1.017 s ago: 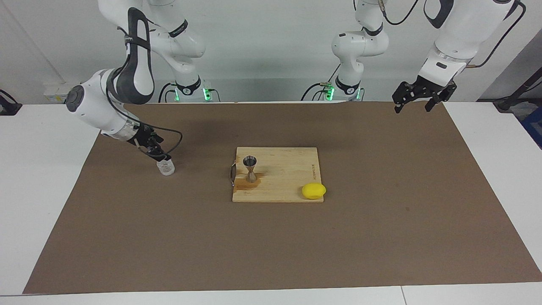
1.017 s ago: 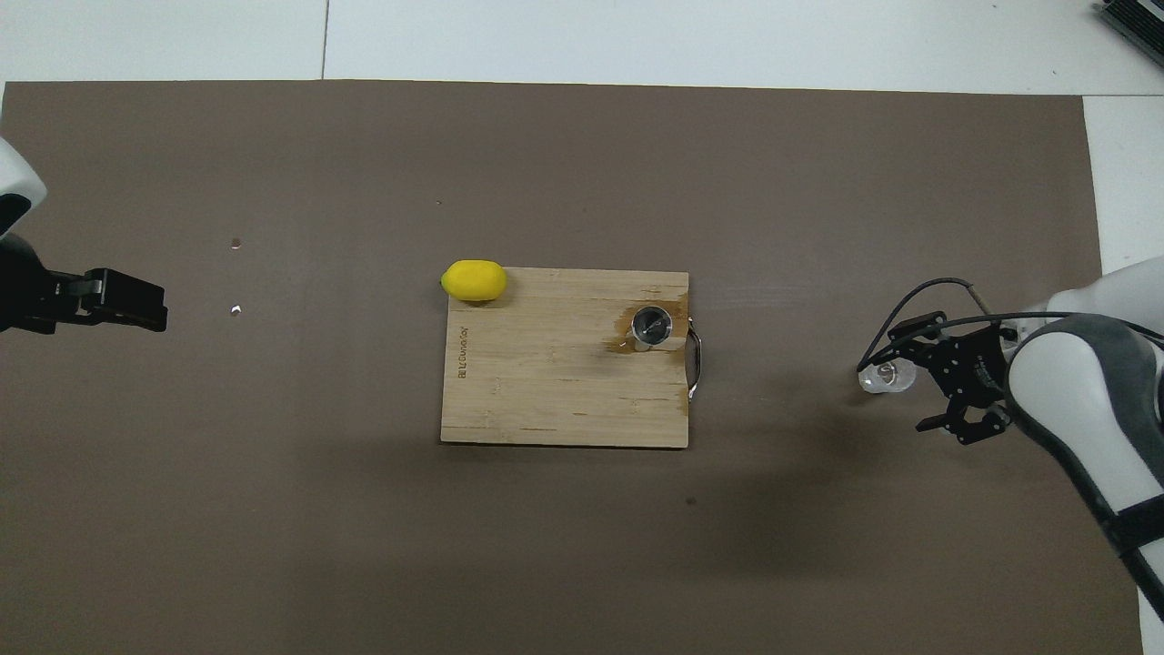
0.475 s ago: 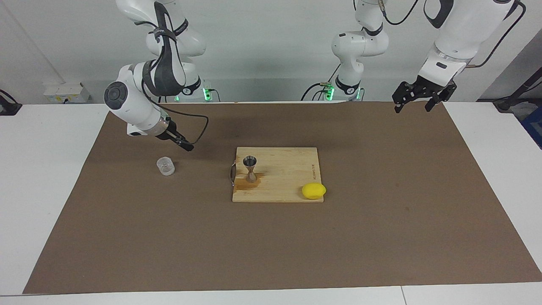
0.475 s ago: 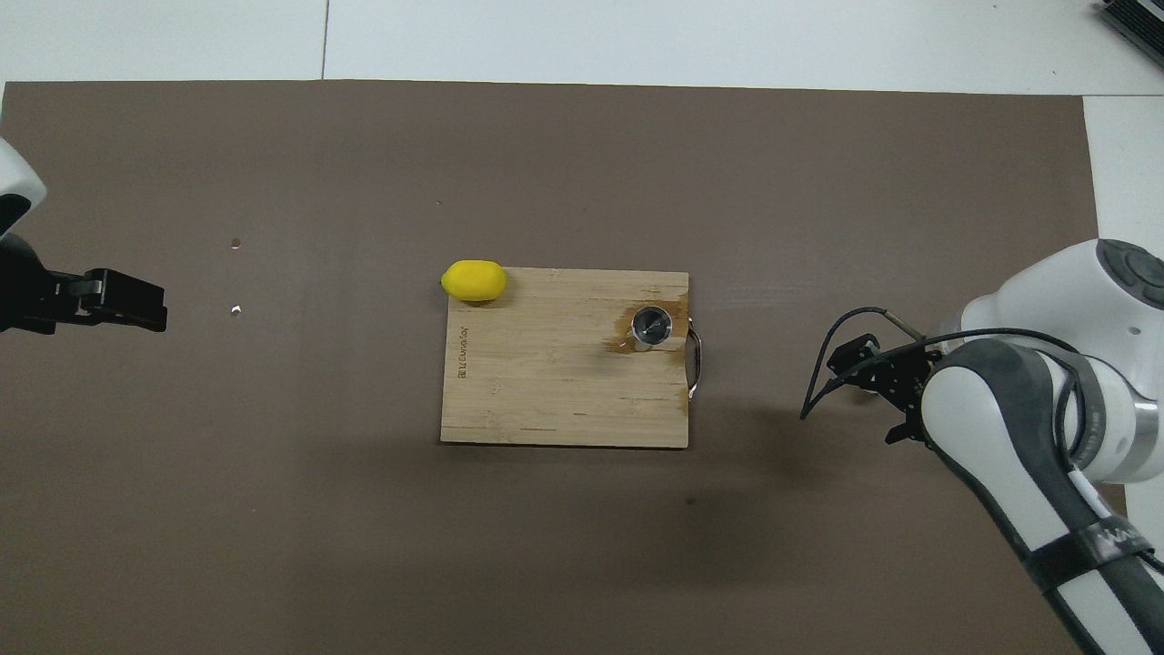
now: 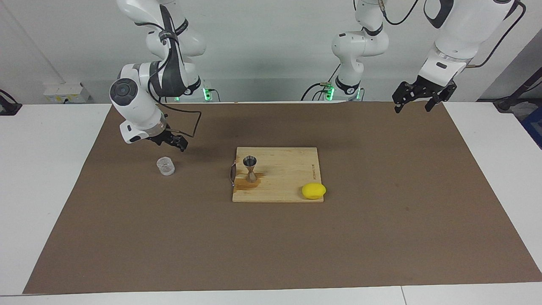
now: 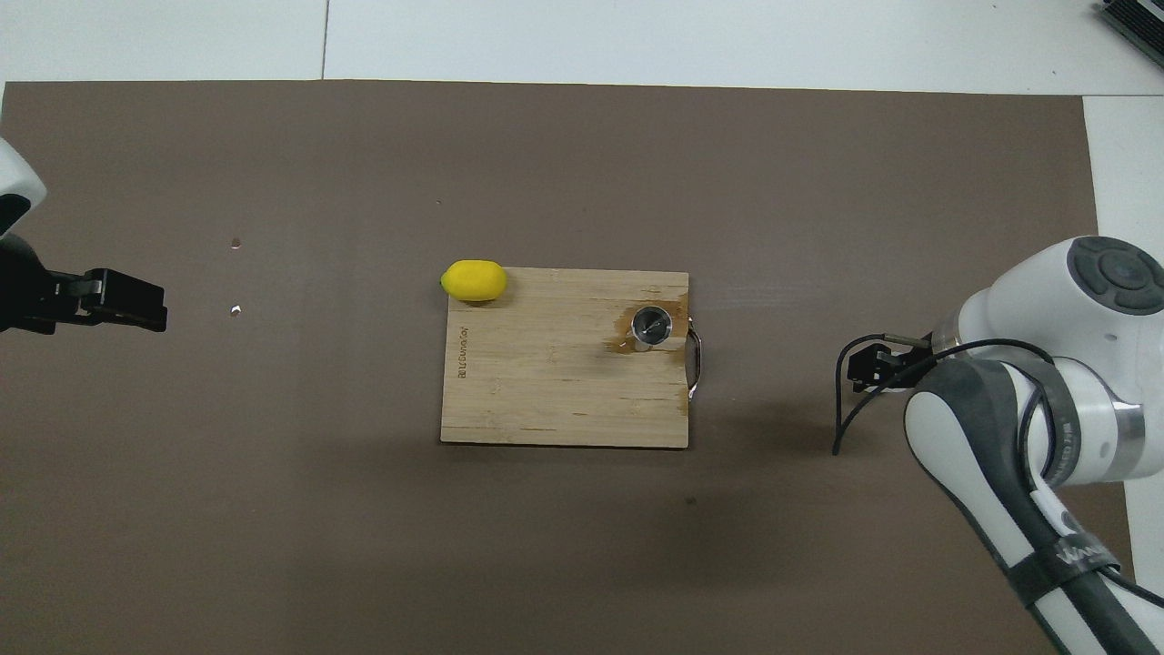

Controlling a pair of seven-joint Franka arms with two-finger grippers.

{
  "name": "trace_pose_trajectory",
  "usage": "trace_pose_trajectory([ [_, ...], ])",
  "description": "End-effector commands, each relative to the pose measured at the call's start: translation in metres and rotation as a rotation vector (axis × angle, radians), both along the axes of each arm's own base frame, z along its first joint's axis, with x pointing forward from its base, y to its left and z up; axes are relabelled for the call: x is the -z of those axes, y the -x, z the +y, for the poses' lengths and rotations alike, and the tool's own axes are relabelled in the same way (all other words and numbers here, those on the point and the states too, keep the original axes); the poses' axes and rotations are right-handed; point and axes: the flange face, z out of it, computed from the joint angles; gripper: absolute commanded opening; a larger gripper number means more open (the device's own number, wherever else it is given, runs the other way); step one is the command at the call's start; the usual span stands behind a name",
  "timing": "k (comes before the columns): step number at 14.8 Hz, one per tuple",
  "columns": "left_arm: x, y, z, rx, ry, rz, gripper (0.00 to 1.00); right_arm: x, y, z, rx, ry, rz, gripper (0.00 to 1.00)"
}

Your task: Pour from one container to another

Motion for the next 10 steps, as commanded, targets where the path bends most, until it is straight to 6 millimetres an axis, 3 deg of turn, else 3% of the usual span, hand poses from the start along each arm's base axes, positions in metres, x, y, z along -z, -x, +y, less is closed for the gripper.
trace_pose_trajectory([
  [1,-0.002,0.010,0.003,0.006,0.007,-0.006,1.00,-0.041,-0.019,0.001,-0.078,0.017,-0.083,0.99],
  [7,-0.002,0.010,0.003,0.005,0.007,-0.006,1.00,-0.160,-0.030,0.002,-0.075,0.020,-0.254,0.99],
  [10,-0.002,0.010,0.002,0.006,0.009,-0.006,1.00,-0.216,-0.031,0.002,-0.067,0.020,-0.240,0.99],
])
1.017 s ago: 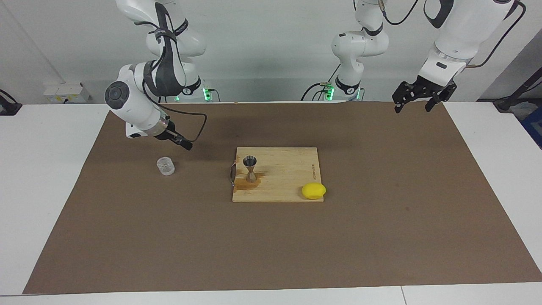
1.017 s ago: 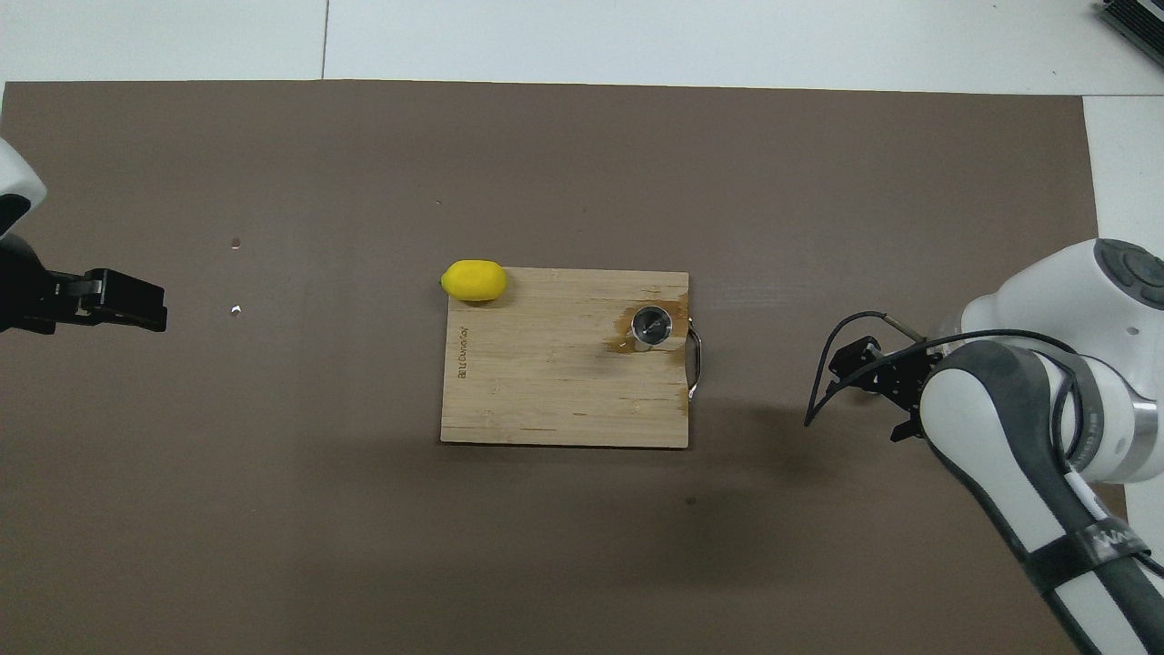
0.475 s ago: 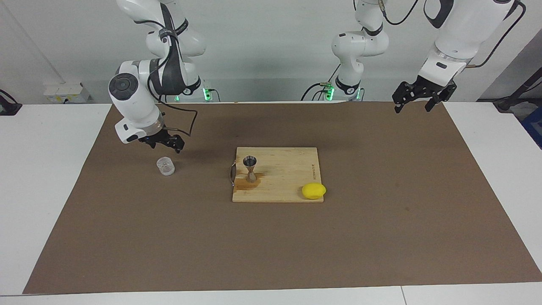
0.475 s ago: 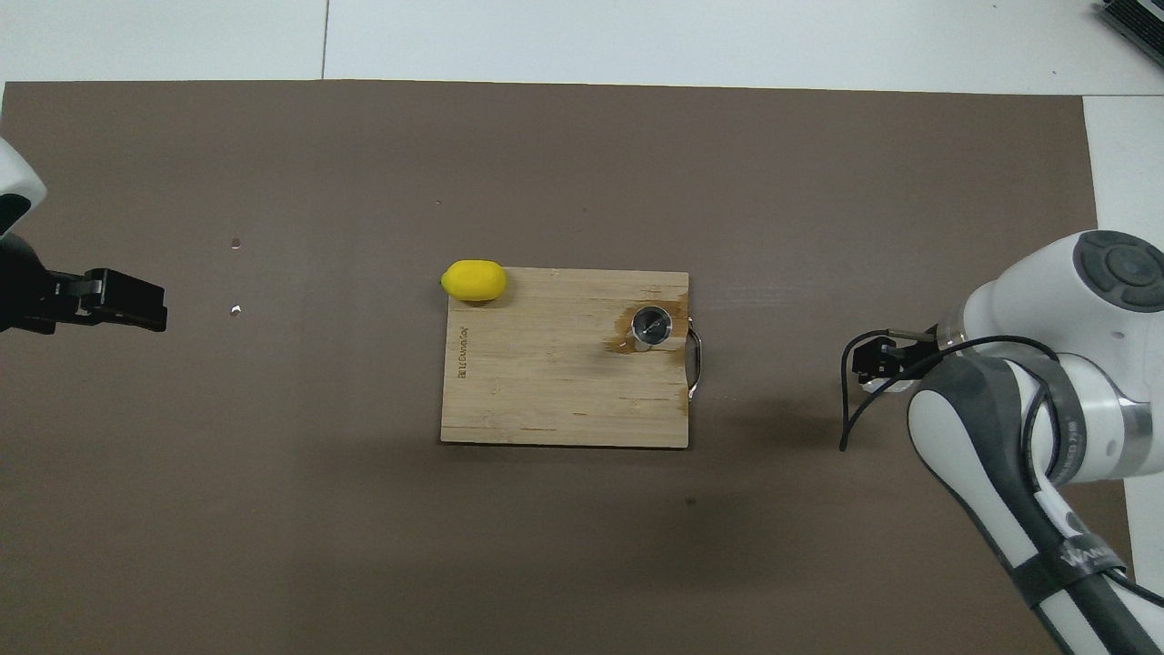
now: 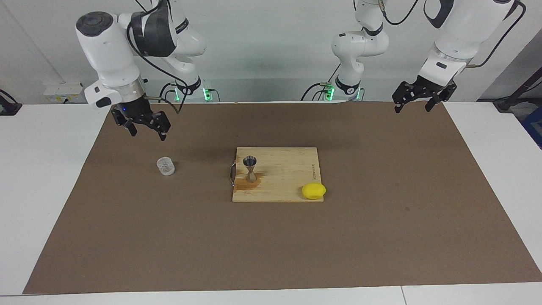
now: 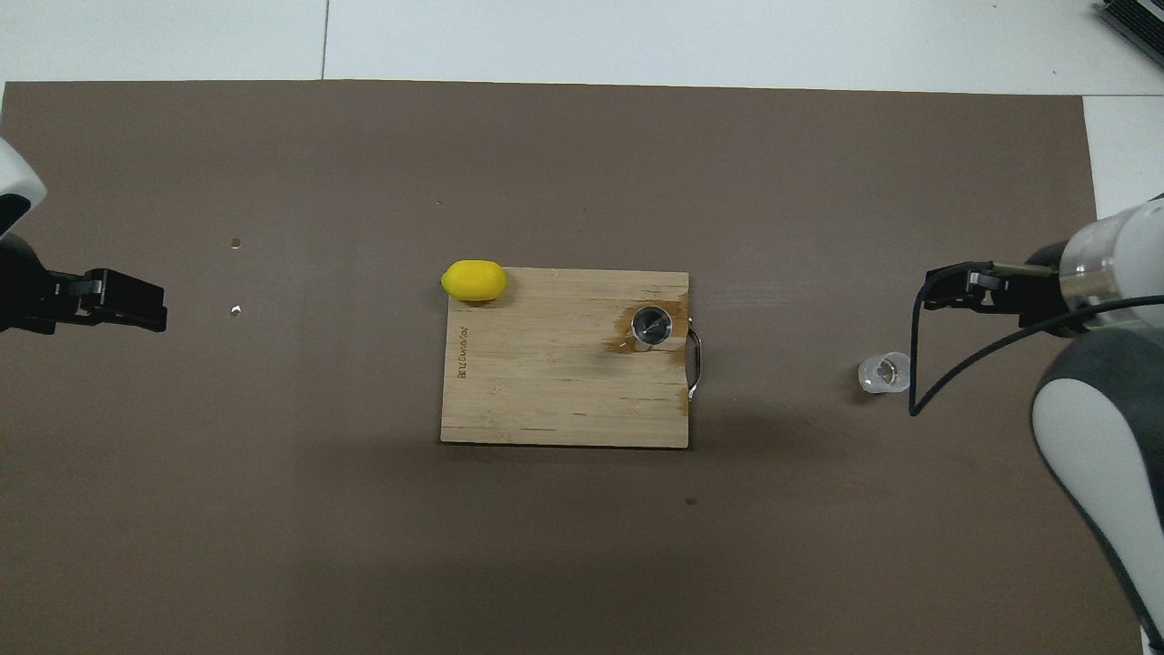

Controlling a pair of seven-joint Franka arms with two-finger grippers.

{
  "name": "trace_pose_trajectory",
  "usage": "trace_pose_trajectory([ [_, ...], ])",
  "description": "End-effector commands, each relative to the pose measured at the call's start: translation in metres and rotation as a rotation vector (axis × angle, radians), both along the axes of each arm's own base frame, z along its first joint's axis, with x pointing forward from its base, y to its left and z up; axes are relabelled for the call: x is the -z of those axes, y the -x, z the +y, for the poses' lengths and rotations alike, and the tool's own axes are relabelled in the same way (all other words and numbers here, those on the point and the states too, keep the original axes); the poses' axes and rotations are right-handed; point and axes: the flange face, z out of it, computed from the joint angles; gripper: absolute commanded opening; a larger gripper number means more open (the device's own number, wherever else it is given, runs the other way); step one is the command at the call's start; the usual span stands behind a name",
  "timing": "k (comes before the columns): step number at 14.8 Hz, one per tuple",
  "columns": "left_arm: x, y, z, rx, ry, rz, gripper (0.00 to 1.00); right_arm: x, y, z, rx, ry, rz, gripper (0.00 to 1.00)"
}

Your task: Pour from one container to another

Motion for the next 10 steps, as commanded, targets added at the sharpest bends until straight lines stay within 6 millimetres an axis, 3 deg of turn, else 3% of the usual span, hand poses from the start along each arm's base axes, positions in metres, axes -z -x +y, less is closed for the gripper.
trace_pose_trajectory([
  [1,-0.002,0.010,0.003,0.006,0.007,-0.006,1.00,-0.042,-0.002,-0.001,-0.021,0.015,0.016,0.99],
  [6,-0.002,0.010,0.003,0.006,0.007,-0.006,1.00,-0.066,-0.004,0.001,-0.113,0.010,0.057,0.99],
  [10,-0.002,0.010,0.003,0.006,0.007,-0.006,1.00,-0.053,0.001,-0.001,-0.141,-0.002,0.084,0.99],
])
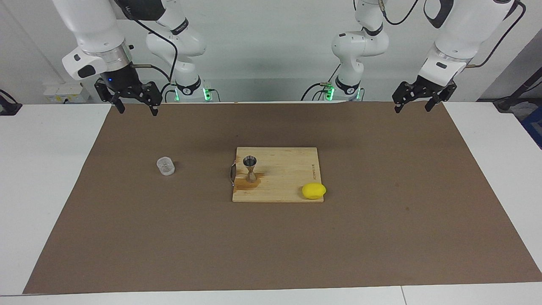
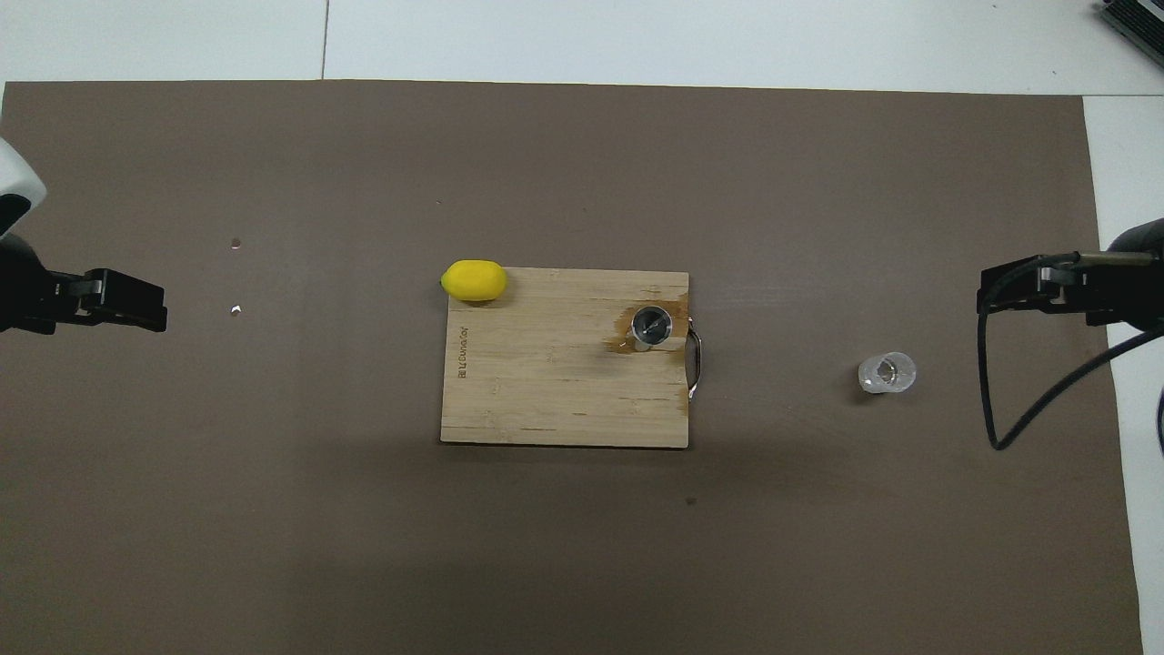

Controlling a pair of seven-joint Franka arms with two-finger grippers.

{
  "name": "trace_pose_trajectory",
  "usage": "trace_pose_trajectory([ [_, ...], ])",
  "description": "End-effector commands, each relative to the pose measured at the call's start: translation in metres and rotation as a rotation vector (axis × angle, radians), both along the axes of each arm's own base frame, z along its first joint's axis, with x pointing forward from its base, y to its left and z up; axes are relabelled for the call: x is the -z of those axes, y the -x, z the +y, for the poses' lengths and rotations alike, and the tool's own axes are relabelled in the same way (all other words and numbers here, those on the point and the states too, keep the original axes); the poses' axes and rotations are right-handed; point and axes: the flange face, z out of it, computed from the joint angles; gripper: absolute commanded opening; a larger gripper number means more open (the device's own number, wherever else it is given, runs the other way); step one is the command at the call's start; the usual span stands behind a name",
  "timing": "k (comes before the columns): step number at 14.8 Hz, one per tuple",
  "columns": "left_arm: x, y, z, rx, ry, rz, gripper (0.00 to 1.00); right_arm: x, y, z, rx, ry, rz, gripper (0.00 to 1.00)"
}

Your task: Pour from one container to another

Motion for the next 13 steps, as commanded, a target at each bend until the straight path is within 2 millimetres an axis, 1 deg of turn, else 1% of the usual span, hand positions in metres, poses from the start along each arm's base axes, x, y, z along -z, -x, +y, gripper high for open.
trace_pose_trajectory([
  [1,-0.002,0.010,0.003,0.006,0.009,-0.006,1.00,0.005,0.002,-0.001,-0.036,-0.006,0.021,0.99],
  [6,-0.002,0.010,0.003,0.006,0.009,-0.006,1.00,0.016,0.014,-0.001,-0.047,-0.021,0.059,0.99],
  [13,-0.002,0.010,0.002,0.006,0.009,-0.006,1.00,0.015,0.014,0.000,-0.052,-0.021,0.054,0.99],
])
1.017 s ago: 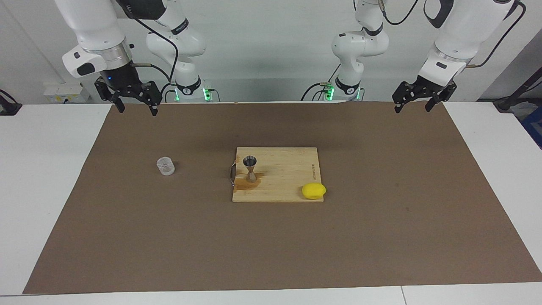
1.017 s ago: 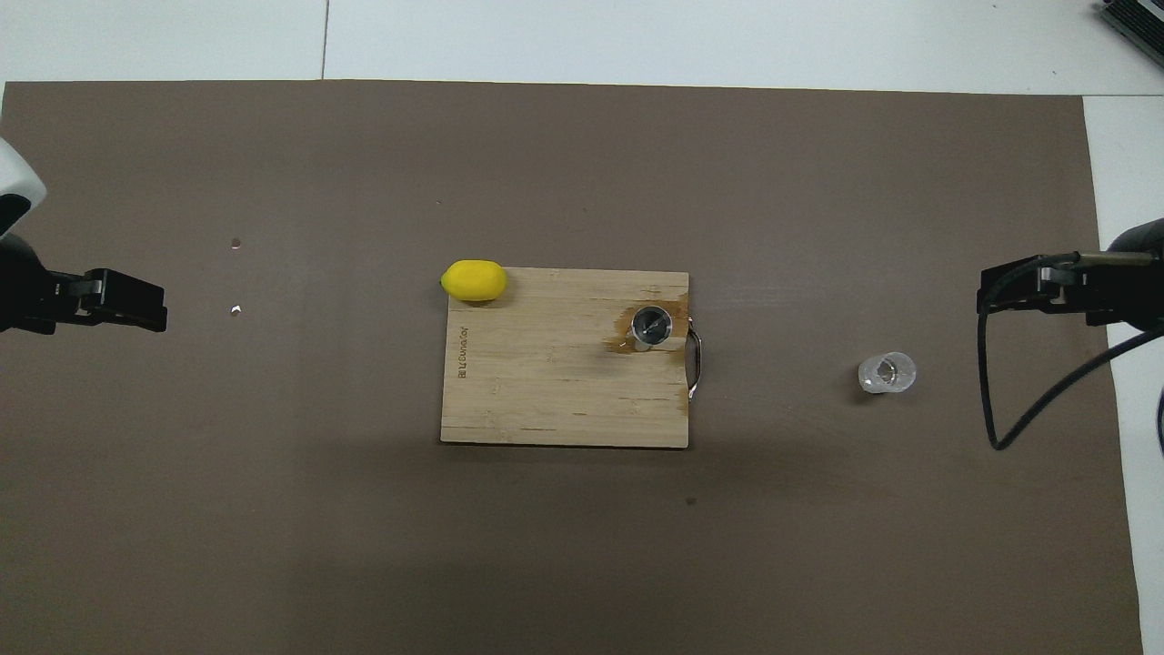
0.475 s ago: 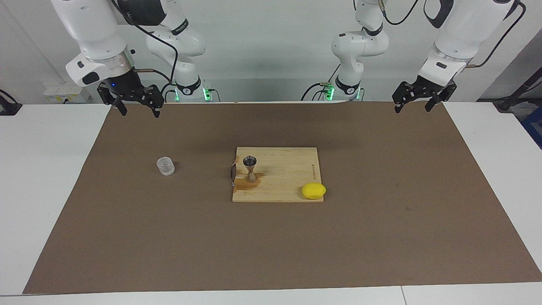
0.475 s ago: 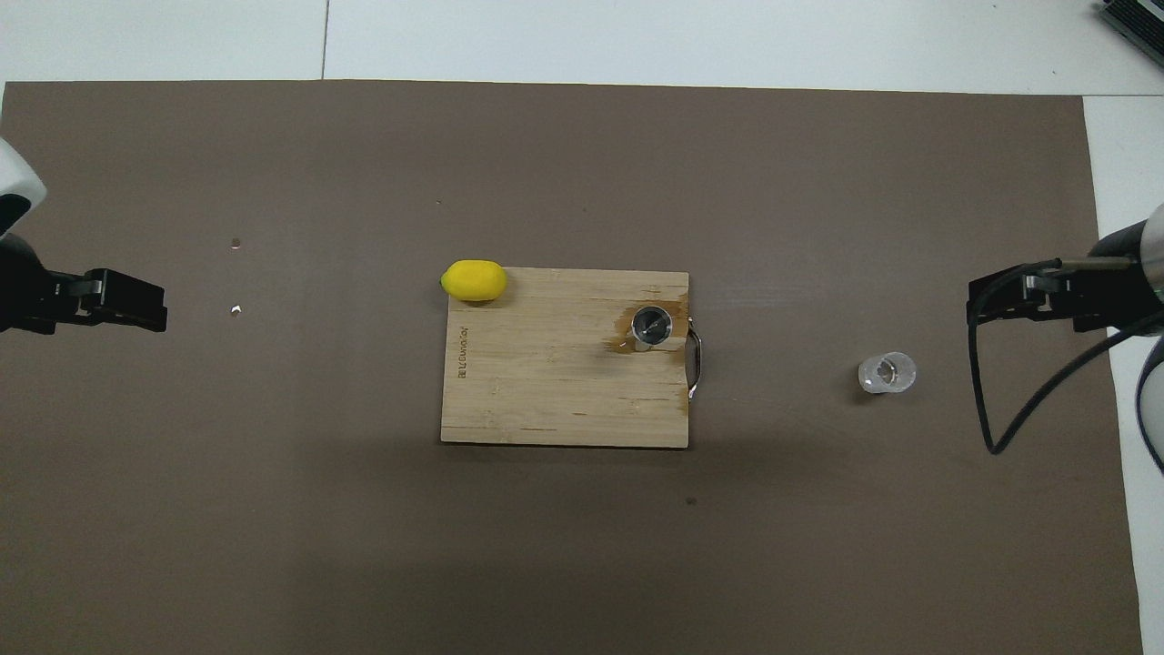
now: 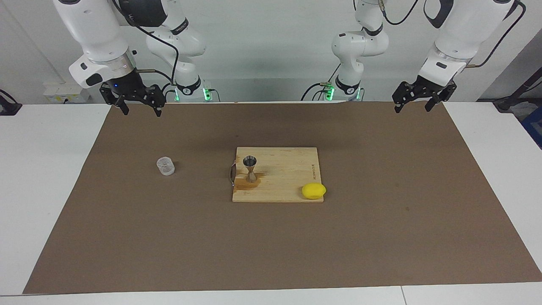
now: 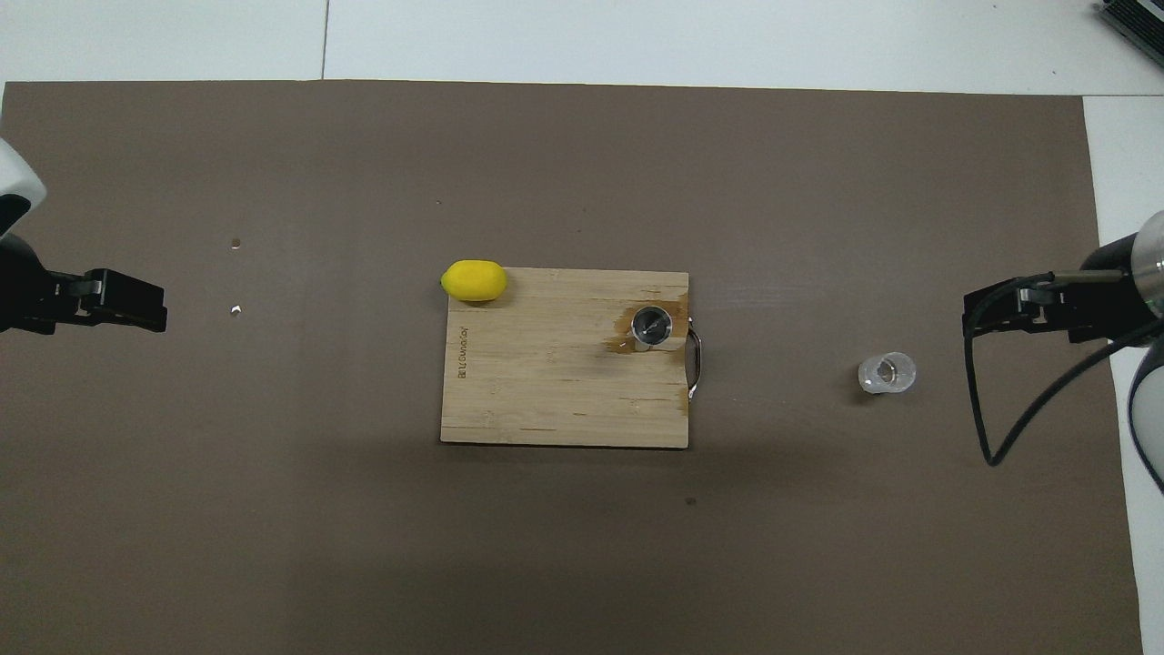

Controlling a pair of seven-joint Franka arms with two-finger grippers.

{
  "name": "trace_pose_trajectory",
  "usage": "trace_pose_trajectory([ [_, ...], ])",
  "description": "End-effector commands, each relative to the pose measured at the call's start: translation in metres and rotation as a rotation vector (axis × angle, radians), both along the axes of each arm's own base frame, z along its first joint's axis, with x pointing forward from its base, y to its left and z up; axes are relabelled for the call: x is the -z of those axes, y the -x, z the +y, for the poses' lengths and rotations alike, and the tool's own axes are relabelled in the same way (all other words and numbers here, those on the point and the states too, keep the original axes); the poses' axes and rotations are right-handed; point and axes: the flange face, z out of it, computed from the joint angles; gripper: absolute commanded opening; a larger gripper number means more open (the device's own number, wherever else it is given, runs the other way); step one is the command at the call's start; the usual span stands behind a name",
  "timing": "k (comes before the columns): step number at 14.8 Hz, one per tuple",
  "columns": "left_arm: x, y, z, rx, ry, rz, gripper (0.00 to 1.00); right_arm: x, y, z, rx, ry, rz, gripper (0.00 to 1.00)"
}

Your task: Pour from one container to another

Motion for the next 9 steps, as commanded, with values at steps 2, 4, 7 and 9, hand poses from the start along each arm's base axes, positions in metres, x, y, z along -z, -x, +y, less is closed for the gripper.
trace_pose_trajectory([
  [2,-0.0015,0.0096,0.0032,0.006,0.009,-0.005,1.00,0.0002,0.0077,0.0008,-0.025,-0.018,0.001,0.99],
  [4,-0.0015,0.0096,0.0034,0.006,0.007,-0.006,1.00,0.0002,0.0077,0.0016,-0.022,-0.018,0.001,0.99],
  [7,-0.0015,0.0096,0.0033,0.005,0.009,-0.005,1.00,0.0009,0.0078,0.0016,-0.026,-0.018,0.002,0.99],
  [9,-0.0014,0.0098,0.0026,0.008,0.007,-0.004,1.00,0.0014,0.0075,0.0016,-0.028,-0.019,0.001,0.99],
])
